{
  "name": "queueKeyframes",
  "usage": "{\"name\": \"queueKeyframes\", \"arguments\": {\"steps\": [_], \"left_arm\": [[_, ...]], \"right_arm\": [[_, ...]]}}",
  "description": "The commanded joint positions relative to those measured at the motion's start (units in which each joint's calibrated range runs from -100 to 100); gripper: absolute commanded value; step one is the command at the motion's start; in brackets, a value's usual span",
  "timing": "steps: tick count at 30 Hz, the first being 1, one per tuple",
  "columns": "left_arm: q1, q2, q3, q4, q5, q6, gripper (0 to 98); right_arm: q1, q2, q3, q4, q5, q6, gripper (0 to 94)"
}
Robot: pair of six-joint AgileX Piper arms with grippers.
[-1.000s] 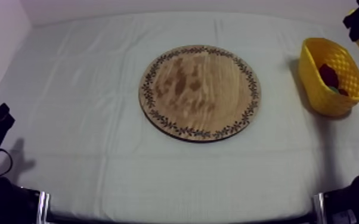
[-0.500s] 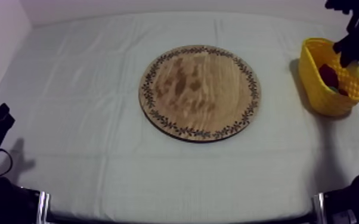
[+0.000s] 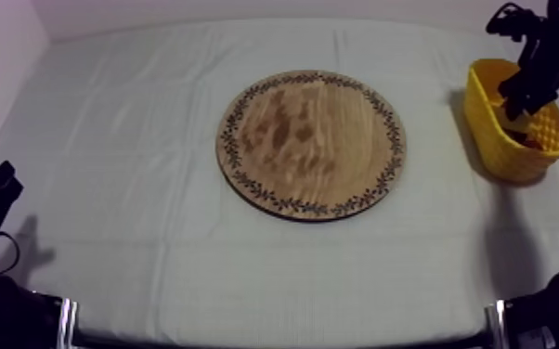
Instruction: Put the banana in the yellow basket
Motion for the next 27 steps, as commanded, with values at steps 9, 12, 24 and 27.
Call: {"name": "queueKeyframes", "arguments": {"steps": [9, 12, 24, 27], "left_arm": [[-0.02, 0.02, -0.02, -0.01, -0.01, -0.01, 0.1], [-0.02, 0.02, -0.02, -0.01, -0.01, -0.01, 0.1], [-0.02, 0.02, -0.02, -0.01, -0.01, -0.01, 0.1], [-0.02, 0.02, -0.02, -0.01, -0.01, -0.01, 0.1]], "right_arm": [[0.16, -0.42, -0.09, -0.39, -0.09, 0.0, 81.8], [0.24, -1.99, -0.12, -0.71, 0.1, 0.4, 85.4], [2.2, -18.42, 2.62, -4.11, 0.02, 3.7, 66.6], [2.63, -24.0, 5.09, -5.28, -1.01, 4.89, 58.4]]}}
